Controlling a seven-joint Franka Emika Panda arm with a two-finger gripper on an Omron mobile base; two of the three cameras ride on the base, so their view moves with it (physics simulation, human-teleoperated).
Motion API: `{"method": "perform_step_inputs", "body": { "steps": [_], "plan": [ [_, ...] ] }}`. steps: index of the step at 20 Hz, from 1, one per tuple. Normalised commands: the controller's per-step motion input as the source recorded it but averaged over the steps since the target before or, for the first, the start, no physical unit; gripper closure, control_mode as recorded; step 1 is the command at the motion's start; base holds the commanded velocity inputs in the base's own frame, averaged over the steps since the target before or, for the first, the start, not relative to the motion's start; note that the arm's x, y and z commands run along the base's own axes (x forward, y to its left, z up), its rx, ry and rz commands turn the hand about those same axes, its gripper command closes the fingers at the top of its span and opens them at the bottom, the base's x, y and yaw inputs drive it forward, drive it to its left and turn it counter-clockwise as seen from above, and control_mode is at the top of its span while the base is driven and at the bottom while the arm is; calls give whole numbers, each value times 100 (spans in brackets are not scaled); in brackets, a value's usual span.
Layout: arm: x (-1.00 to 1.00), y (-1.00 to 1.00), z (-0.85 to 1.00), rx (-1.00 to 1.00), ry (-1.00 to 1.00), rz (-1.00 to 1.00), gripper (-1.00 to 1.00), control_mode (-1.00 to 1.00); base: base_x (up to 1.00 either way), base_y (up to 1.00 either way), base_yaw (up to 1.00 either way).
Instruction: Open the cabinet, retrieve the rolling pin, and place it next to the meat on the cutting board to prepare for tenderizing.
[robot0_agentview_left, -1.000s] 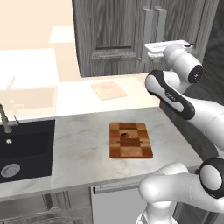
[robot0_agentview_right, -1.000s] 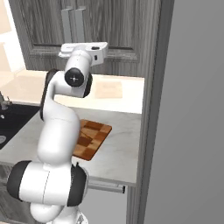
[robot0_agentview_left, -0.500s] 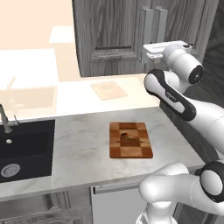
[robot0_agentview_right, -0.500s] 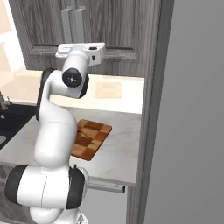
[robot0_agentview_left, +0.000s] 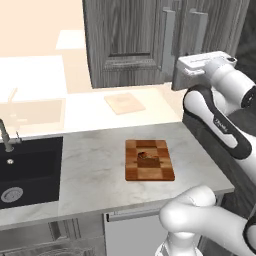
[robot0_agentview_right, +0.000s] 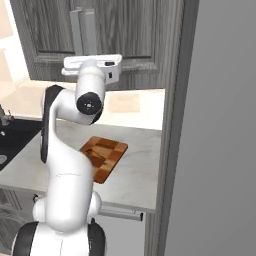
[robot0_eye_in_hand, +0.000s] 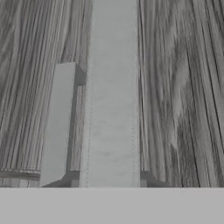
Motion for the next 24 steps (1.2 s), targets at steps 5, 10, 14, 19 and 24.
{"method": "perform_step_inputs", "body": {
  "steps": [5,10,14,19,24],
  "plan": [
    [-83,-37,0,0,0,5,100,-100,0,0,0],
    [-79,-42,0,0,0,5,100,-100,0,0,0],
    [-65,-31,-4,0,0,2,-100,-100,0,0,0],
    [-36,2,-11,-6,3,0,-100,-100,0,0,0],
    [-39,0,0,0,0,0,-100,-100,0,0,0]
  ]
}}
